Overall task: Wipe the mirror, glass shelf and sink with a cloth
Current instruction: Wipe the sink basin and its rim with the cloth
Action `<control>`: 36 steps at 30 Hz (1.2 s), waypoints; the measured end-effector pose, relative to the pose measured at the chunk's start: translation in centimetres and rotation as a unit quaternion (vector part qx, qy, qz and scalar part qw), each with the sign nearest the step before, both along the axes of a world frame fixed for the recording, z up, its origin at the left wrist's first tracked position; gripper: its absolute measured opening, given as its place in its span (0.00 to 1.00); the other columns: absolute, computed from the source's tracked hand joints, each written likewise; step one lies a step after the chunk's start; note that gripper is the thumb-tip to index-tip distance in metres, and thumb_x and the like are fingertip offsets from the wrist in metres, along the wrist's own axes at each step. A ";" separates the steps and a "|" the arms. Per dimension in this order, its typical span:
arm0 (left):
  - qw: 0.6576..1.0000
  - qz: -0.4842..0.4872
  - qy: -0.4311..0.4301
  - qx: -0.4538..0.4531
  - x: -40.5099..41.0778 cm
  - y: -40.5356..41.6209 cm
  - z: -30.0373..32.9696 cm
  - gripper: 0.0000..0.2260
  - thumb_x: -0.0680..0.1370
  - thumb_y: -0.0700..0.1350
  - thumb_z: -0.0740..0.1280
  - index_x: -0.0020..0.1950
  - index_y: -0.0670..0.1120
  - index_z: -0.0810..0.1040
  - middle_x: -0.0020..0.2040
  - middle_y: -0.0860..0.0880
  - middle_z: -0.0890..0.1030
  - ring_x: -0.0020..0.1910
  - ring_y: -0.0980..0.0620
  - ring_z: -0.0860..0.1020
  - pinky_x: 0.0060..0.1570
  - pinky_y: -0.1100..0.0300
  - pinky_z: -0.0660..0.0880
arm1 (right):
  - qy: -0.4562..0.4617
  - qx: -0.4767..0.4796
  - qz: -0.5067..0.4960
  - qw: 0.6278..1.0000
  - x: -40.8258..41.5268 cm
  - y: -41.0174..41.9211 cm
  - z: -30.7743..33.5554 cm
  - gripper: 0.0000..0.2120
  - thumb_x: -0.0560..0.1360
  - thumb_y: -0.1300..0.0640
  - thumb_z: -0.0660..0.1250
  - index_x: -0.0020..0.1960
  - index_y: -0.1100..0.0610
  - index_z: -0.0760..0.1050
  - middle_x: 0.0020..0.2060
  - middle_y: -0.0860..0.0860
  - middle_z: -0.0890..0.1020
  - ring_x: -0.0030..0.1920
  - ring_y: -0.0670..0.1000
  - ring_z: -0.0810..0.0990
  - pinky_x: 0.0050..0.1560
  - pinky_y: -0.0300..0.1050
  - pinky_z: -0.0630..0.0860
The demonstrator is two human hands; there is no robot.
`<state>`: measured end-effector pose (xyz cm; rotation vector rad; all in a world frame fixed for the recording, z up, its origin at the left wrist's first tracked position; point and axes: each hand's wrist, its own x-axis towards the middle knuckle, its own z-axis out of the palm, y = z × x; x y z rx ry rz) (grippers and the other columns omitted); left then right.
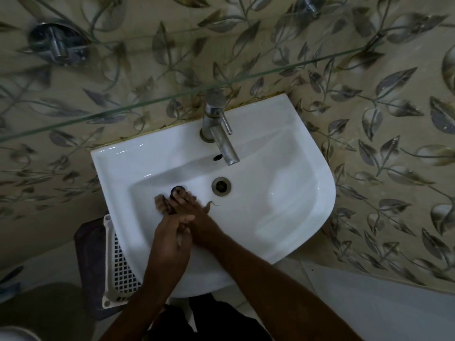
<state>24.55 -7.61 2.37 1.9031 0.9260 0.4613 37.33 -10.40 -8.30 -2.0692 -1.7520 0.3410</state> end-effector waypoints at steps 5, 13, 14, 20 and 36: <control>1.000 0.001 0.022 -0.012 -0.5 0.3 0.3 0.12 0.79 0.37 0.65 0.59 0.51 0.78 0.56 0.58 0.78 0.53 0.57 0.76 0.54 0.66 0.70 | -0.097 -0.063 -0.066 0.991 9.9 -3.1 -1.0 0.25 0.78 0.52 0.58 0.73 0.56 0.70 0.75 0.55 0.68 0.75 0.61 0.65 0.75 0.56 0.57; 0.997 0.004 0.067 -0.033 -0.3 2.2 -0.7 0.14 0.78 0.36 0.66 0.60 0.51 0.78 0.55 0.55 0.78 0.51 0.57 0.76 0.53 0.57 0.74 | 0.033 -0.068 -0.116 0.990 9.0 -1.9 -2.4 0.29 0.75 0.44 0.65 0.72 0.56 0.71 0.68 0.57 0.75 0.67 0.59 0.75 0.67 0.60 0.70; 0.997 0.000 0.069 -0.026 0.1 2.4 -0.6 0.14 0.78 0.36 0.66 0.60 0.50 0.78 0.55 0.55 0.77 0.50 0.56 0.76 0.53 0.57 0.74 | -0.003 -0.068 -0.114 0.991 6.9 -1.1 -1.4 0.29 0.77 0.46 0.63 0.73 0.58 0.70 0.70 0.59 0.74 0.71 0.62 0.69 0.71 0.63 0.66; 0.998 -0.021 0.065 -0.002 2.1 3.2 -0.2 0.11 0.79 0.35 0.66 0.58 0.46 0.79 0.54 0.53 0.78 0.54 0.56 0.76 0.54 0.74 0.66 | 0.049 -0.032 -0.028 0.998 -2.3 0.0 2.8 0.22 0.78 0.64 0.63 0.71 0.64 0.66 0.65 0.63 0.77 0.68 0.61 0.72 0.76 0.52 0.61; 0.998 -0.005 0.047 -0.043 1.1 1.7 -1.4 0.13 0.78 0.37 0.66 0.59 0.51 0.79 0.54 0.59 0.77 0.52 0.54 0.77 0.51 0.61 0.72 | -0.150 -0.121 -0.243 0.951 14.8 -5.0 1.6 0.28 0.70 0.62 0.71 0.70 0.54 0.74 0.70 0.57 0.74 0.73 0.65 0.67 0.72 0.62 0.48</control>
